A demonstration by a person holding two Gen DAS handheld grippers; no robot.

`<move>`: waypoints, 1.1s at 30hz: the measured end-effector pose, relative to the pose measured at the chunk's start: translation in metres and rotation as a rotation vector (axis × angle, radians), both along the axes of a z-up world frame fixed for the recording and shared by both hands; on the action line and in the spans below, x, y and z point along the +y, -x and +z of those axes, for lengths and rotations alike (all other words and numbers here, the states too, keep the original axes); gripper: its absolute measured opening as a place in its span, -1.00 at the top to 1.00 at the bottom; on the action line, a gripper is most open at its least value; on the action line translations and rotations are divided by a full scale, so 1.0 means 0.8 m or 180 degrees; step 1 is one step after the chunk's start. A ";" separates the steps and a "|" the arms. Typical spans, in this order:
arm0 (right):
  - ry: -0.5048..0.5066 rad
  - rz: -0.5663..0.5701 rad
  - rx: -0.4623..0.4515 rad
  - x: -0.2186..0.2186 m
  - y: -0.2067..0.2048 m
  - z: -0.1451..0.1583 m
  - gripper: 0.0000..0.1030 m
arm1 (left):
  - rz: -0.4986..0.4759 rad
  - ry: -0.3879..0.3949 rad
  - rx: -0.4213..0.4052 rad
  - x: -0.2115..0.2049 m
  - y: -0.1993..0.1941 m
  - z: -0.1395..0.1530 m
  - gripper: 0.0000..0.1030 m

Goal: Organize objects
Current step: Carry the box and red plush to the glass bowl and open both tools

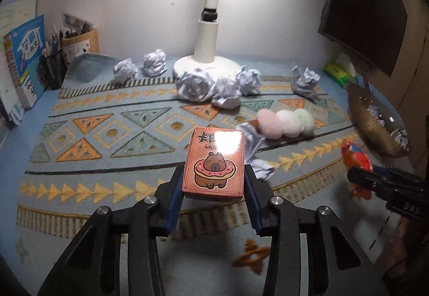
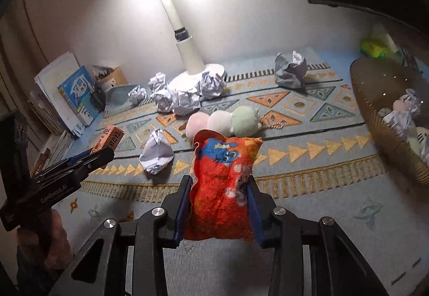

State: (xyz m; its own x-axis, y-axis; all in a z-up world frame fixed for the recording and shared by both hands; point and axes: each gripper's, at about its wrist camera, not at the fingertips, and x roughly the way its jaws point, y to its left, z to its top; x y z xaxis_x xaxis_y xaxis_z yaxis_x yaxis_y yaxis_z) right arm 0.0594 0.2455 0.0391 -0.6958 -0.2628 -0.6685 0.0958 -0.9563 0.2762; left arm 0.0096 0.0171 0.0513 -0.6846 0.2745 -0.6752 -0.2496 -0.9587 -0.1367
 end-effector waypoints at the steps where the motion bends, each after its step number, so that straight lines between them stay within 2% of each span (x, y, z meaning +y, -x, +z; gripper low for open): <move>1: -0.0007 -0.0023 0.0047 0.008 -0.003 0.008 0.27 | -0.0051 -0.0058 0.0091 0.011 -0.005 0.013 0.25; 7: -0.0224 -0.0267 0.0400 0.071 -0.026 0.071 0.27 | -0.0313 -0.0135 0.0476 0.102 -0.010 0.072 0.25; 9: -0.0317 -0.0409 0.0524 0.097 -0.032 0.095 0.27 | -0.0418 -0.0240 0.0536 0.134 -0.004 0.087 0.25; 13: -0.0418 -0.0792 0.0730 0.159 -0.043 0.138 0.27 | -0.0639 -0.0347 0.0630 0.206 0.013 0.114 0.25; 16: -0.0450 -0.1157 0.0747 0.207 -0.045 0.154 0.27 | -0.0861 -0.0377 0.0674 0.259 0.024 0.126 0.25; 20: -0.0339 -0.1485 0.0598 0.264 -0.039 0.148 0.27 | -0.1130 -0.0406 0.0608 0.318 0.033 0.122 0.25; 25: -0.0431 -0.1683 0.0375 0.291 -0.026 0.124 0.27 | -0.1288 -0.0339 0.0472 0.366 0.038 0.091 0.25; 29: -0.0307 -0.1725 0.0339 0.305 -0.019 0.114 0.26 | -0.1305 -0.0282 0.0405 0.393 0.045 0.074 0.24; 31: -0.0228 -0.1710 0.0217 0.310 -0.014 0.107 0.25 | -0.1165 -0.0152 0.0447 0.404 0.048 0.072 0.22; 32: -0.0174 -0.1691 0.0208 0.311 -0.015 0.104 0.25 | -0.1126 -0.0136 0.0477 0.407 0.047 0.072 0.04; 33: -0.0148 -0.1682 0.0225 0.311 -0.017 0.102 0.21 | -0.1108 -0.0159 0.0506 0.406 0.046 0.071 -0.35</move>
